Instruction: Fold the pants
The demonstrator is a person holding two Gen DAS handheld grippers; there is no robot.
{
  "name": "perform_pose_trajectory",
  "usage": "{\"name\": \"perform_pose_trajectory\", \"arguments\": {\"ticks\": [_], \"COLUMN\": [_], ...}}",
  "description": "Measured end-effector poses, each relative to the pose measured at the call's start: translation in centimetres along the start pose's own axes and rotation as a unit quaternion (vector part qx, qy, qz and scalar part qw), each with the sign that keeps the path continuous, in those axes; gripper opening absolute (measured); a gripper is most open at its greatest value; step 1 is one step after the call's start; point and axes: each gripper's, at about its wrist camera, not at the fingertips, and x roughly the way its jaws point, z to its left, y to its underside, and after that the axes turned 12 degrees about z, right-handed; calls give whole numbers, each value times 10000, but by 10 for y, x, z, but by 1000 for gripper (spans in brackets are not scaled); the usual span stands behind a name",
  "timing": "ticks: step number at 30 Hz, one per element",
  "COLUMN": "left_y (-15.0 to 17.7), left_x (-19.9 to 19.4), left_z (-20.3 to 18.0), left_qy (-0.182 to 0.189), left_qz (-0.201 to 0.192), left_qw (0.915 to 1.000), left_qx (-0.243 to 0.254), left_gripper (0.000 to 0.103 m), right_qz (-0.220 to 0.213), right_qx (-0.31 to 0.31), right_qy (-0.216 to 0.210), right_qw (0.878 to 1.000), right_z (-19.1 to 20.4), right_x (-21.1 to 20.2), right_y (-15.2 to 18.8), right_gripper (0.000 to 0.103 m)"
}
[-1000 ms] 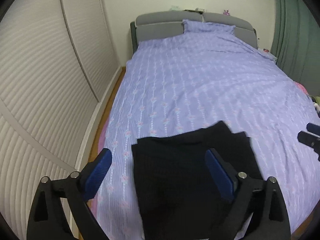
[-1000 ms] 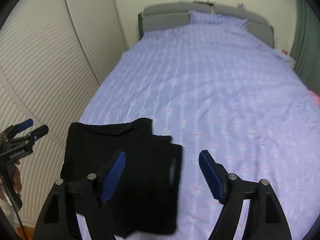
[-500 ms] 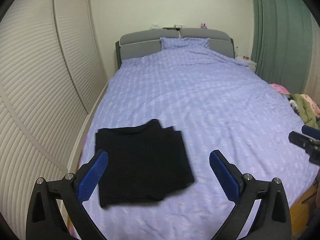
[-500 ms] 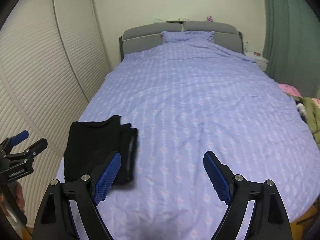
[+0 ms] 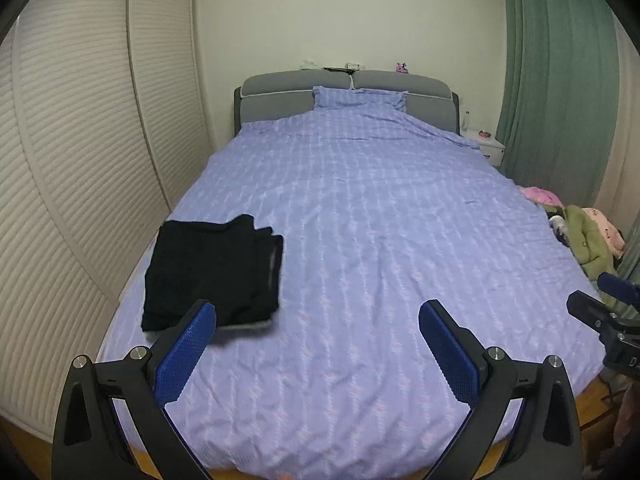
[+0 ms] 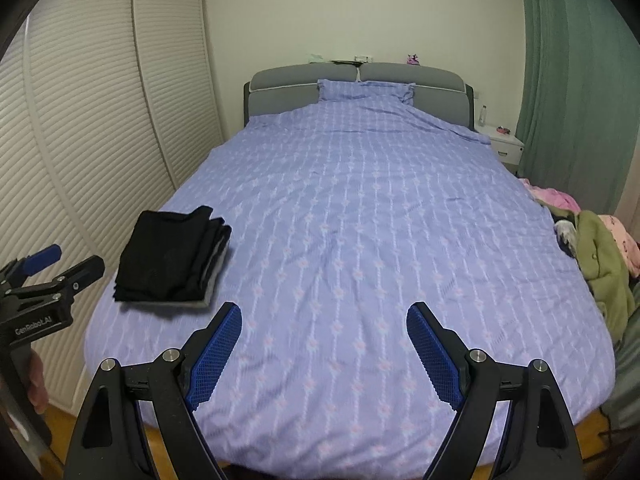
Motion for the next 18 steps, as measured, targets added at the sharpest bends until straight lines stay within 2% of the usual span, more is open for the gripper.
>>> {"name": "perform_pose_trajectory", "arguments": {"ticks": [8,18], "left_y": [26,37], "left_x": [-35,-54], "left_z": [-46,-77], "left_qy": [113,106], "left_qz": [-21,-96], "left_qw": [9995,9990], "left_qx": [278,417], "left_gripper": [103,103], "right_qz": [-111,-273], "right_qx": [238,341], "right_qy": [70,188], "right_qw": [9996,9989], "right_z": [-43,-67], "right_x": [-40,-68], "right_y": [39,61], "right_gripper": [86,86]}}
